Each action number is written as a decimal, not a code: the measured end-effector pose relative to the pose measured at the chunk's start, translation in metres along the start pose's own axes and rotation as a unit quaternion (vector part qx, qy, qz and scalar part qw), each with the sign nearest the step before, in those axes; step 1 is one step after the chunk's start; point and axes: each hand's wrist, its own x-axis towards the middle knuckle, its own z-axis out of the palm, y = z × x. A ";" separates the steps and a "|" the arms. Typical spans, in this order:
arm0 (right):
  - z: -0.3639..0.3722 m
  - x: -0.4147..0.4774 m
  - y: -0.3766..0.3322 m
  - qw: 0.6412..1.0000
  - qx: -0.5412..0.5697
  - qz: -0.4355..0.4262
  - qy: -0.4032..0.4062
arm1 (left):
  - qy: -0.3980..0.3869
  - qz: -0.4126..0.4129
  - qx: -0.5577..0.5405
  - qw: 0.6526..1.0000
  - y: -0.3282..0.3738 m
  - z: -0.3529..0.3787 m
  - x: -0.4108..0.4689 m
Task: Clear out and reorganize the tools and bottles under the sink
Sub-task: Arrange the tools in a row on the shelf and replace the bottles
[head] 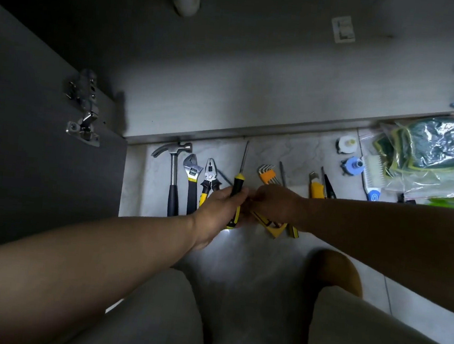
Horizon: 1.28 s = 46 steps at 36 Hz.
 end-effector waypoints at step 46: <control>0.024 0.026 -0.003 0.983 -0.172 -0.042 0.057 | 0.079 0.195 0.715 0.667 -0.012 -0.022 0.025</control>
